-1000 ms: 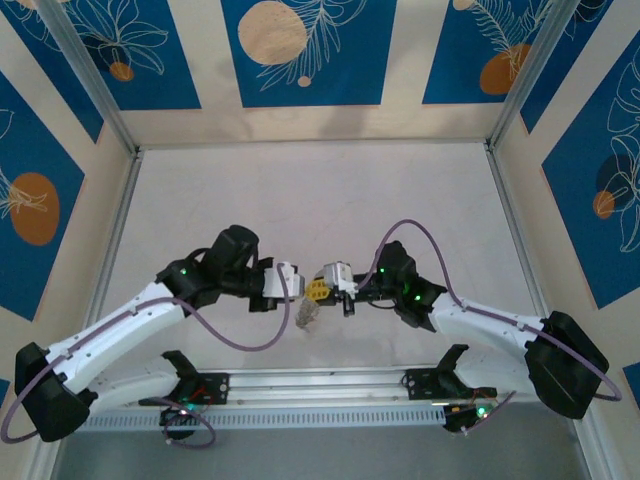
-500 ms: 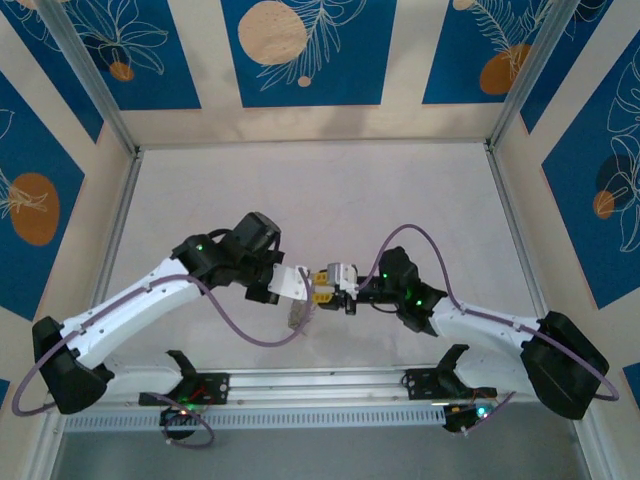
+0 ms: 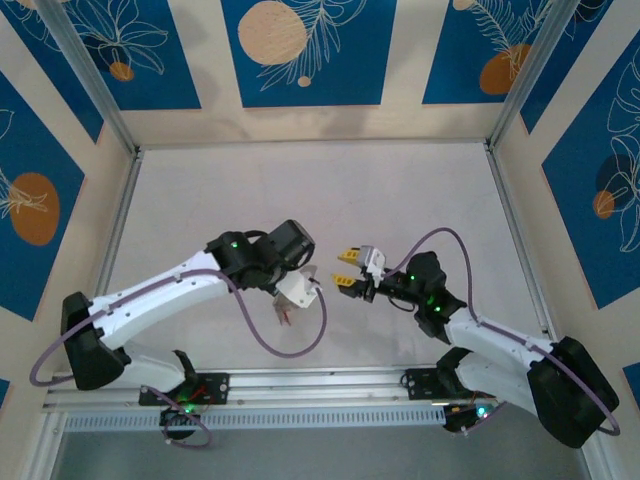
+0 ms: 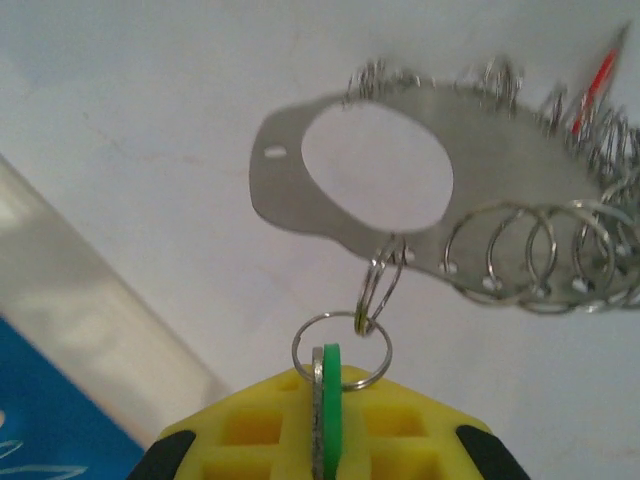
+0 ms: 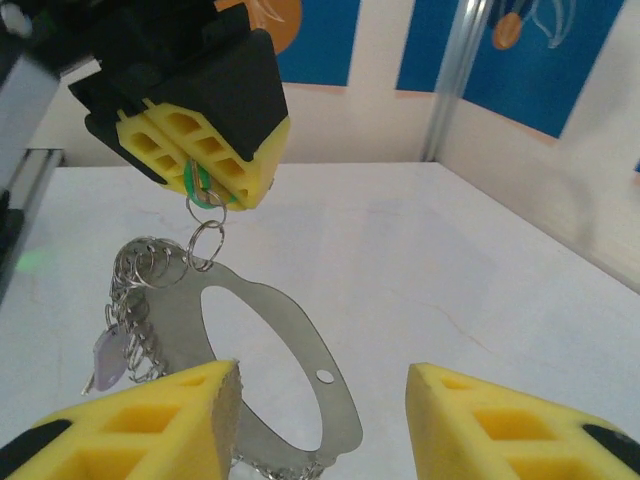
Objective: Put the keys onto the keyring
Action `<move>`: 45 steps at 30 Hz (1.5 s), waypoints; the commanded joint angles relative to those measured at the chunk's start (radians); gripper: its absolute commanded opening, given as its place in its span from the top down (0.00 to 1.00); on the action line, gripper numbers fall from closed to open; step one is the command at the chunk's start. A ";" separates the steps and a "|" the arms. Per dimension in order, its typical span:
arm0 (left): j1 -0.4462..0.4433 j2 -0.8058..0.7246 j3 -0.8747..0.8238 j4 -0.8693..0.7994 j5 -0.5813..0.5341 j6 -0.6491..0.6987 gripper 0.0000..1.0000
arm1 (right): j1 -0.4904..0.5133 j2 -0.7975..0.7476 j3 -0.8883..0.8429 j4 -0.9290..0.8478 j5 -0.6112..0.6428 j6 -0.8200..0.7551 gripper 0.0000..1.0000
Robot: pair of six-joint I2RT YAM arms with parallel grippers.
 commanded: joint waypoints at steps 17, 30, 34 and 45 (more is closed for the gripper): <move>-0.075 0.281 0.305 0.059 -0.007 0.049 1.00 | -0.326 -0.469 -0.160 -0.164 0.247 0.164 0.01; 0.030 0.467 0.422 0.033 0.282 -0.039 1.00 | -0.402 -0.463 -0.173 -0.209 0.318 0.173 0.01; 0.079 0.477 0.434 0.028 0.387 -0.074 1.00 | -0.406 -0.472 -0.183 -0.213 0.320 0.169 0.01; 0.230 0.540 0.340 0.054 0.487 -0.106 1.00 | -0.412 -0.491 -0.200 -0.210 0.327 0.163 0.01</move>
